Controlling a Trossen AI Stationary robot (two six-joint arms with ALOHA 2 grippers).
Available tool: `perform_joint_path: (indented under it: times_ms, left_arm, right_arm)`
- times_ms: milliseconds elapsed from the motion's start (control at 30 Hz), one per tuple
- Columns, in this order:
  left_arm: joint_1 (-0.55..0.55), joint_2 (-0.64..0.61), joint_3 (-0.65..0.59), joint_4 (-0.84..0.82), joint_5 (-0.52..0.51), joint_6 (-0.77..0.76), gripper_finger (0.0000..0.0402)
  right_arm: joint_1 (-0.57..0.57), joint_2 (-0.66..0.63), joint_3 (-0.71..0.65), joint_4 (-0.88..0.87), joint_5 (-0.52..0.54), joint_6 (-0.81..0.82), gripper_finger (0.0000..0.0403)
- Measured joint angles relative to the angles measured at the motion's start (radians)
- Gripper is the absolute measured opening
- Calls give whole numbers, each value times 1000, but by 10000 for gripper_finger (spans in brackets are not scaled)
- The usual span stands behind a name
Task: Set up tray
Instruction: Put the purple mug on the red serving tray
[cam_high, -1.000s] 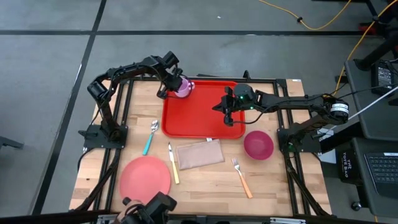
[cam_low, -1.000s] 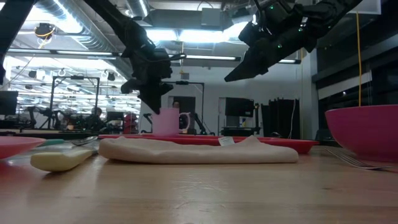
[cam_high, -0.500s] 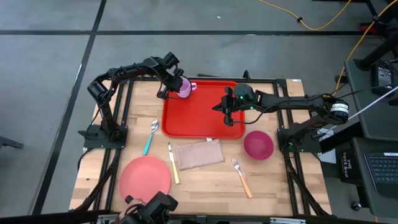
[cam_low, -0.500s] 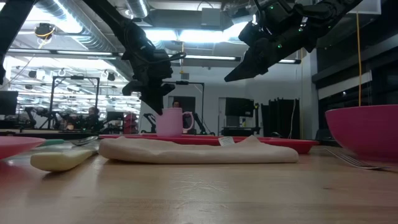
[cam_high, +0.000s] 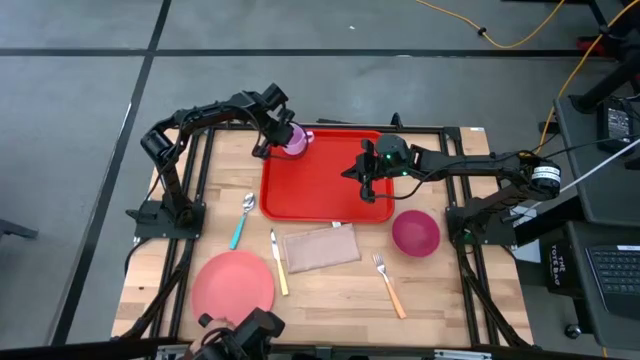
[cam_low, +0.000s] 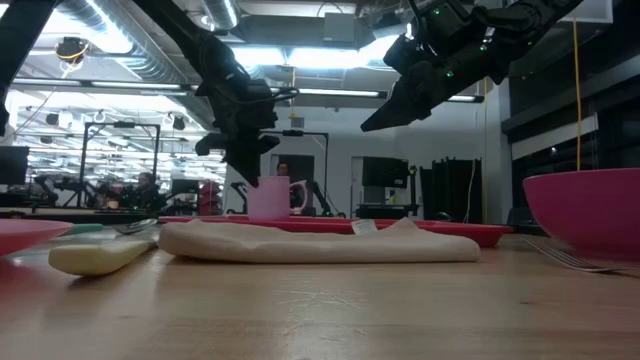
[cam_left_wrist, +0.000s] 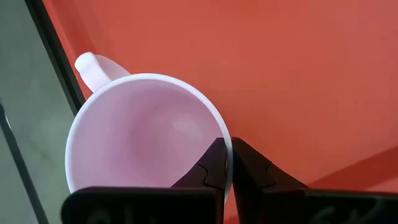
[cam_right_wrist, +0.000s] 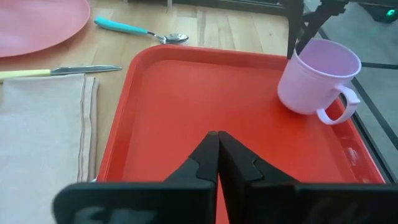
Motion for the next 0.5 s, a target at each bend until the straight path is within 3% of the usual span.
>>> perform_joint_path:
  times_ms: [500]
  left_arm:
    - [0,14,0,-7,9,15,3]
  right_arm:
    - [0,0,0,0,0,1,12]
